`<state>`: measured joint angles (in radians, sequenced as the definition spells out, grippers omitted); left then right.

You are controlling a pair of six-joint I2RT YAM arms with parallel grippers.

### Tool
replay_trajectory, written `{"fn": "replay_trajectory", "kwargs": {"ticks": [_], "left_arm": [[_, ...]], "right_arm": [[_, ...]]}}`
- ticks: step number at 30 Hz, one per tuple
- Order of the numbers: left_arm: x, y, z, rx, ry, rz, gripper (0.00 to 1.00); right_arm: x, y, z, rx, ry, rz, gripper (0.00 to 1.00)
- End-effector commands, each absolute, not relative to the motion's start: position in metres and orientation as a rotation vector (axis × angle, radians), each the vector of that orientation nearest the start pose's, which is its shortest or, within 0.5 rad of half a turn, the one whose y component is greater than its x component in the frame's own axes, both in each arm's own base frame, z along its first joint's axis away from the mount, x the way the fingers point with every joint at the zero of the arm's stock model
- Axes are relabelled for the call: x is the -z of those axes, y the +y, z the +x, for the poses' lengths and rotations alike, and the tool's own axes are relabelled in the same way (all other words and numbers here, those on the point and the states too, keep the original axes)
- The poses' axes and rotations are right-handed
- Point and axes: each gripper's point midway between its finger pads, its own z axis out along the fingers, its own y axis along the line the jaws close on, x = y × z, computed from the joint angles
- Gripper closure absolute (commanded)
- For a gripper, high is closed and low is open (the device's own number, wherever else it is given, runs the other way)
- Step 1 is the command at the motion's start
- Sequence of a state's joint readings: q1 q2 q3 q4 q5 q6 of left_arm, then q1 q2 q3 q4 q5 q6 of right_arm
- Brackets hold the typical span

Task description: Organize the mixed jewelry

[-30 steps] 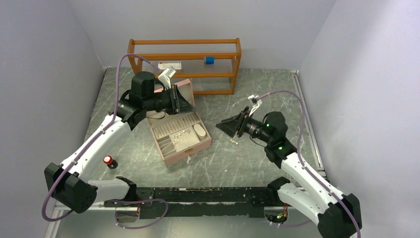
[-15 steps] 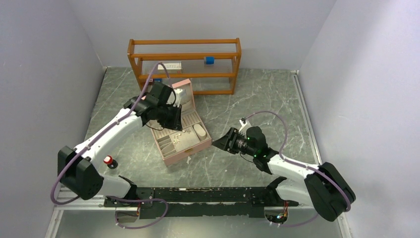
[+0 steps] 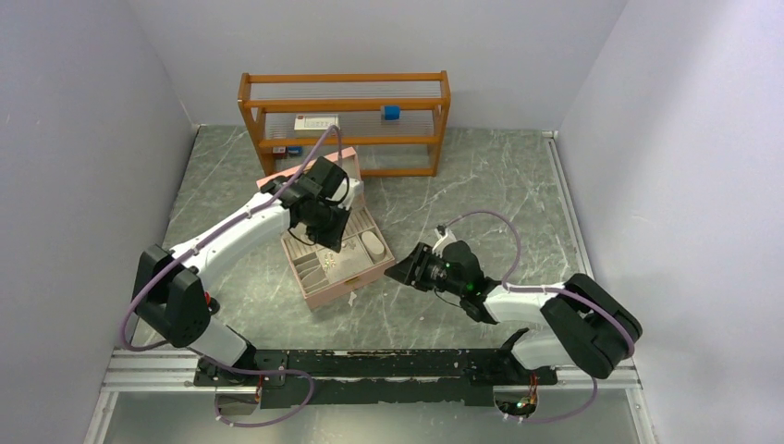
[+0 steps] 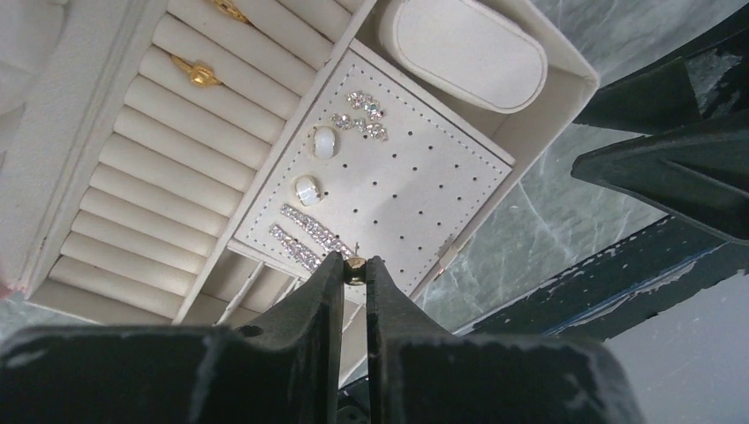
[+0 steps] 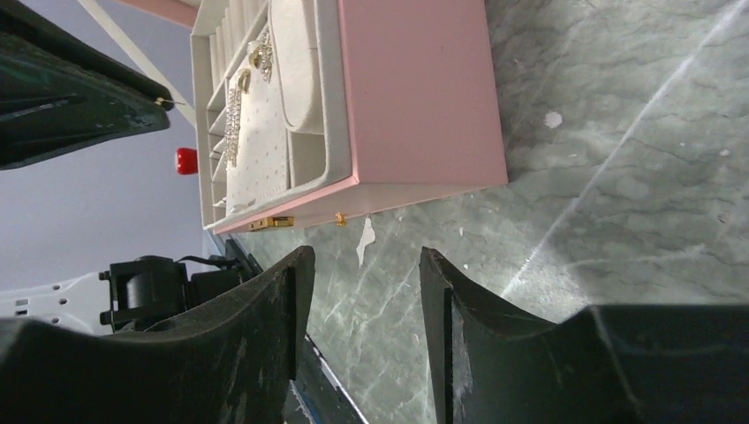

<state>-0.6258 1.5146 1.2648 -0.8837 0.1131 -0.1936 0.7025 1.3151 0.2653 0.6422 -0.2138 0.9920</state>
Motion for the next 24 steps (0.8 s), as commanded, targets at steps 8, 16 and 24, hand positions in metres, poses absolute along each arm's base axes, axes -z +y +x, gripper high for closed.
{"fn": "replay_trajectory", "kwargs": {"ticks": [8,16,24], "left_arm": [[-0.118,-0.214,0.247,0.324,2.743,0.718,0.84],[-0.116,-0.218,0.245,0.356,2.752,0.727,0.84],[-0.113,-0.225,0.243,0.394,2.752,0.732,0.85]], "right_arm": [[-0.078,0.281,0.220,-1.284,2.119,0.174,0.49],[-0.071,0.284,0.217,-1.302,2.134,0.170,0.50],[-0.066,0.283,0.215,-1.314,2.130,0.180,0.50]]}}
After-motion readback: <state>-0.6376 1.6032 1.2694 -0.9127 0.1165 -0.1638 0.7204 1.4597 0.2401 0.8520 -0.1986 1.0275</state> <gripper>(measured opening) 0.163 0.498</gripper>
